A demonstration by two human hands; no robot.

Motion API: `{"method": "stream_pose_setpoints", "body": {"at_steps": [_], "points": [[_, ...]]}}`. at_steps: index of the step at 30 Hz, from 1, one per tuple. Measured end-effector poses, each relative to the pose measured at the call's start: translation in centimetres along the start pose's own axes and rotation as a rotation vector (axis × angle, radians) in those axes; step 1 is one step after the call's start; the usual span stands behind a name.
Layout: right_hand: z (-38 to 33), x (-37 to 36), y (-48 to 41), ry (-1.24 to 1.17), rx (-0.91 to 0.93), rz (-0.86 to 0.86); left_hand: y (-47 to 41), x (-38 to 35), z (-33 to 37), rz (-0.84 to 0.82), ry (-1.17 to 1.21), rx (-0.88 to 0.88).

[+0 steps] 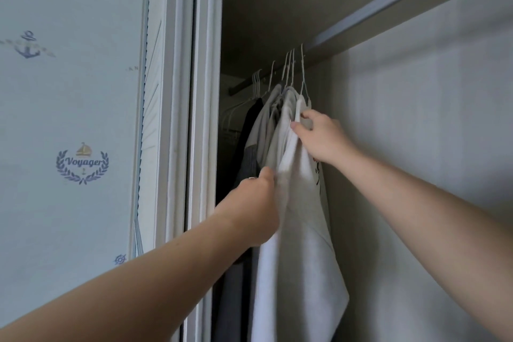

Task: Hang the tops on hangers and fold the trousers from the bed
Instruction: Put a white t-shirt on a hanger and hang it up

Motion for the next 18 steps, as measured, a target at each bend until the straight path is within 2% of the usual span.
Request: {"method": "stream_pose_setpoints", "body": {"at_steps": [4,7,9,14,18], "points": [[-0.6,0.1,3.9,0.025,0.092,0.03,3.1,1.3,1.0,0.05,-0.096,-0.187],[-2.1,0.3,8.1,0.006,0.159,0.051,6.9,2.7,1.0,0.104,-0.33,-0.385],[-3.5,0.1,10.8,0.041,0.192,0.056,9.7,3.9,0.2,0.144,-0.469,-0.456],[-8.4,-2.1,18.6,0.065,0.344,-0.04,17.2,7.0,-4.0,0.162,-0.522,-0.36],[-13.3,-5.0,25.9,0.093,0.443,-0.114,25.5,9.2,-8.2,0.189,-0.49,-0.19]]}}
Point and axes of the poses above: each hand's wrist, its own y-axis away from the middle knuckle, its own x-axis out of the back of the hand, z = x × y, the point moved 5 cm from there along -y, towards the middle knuckle, and after that the axes turned 8 degrees about -x, right-handed, at the moved point
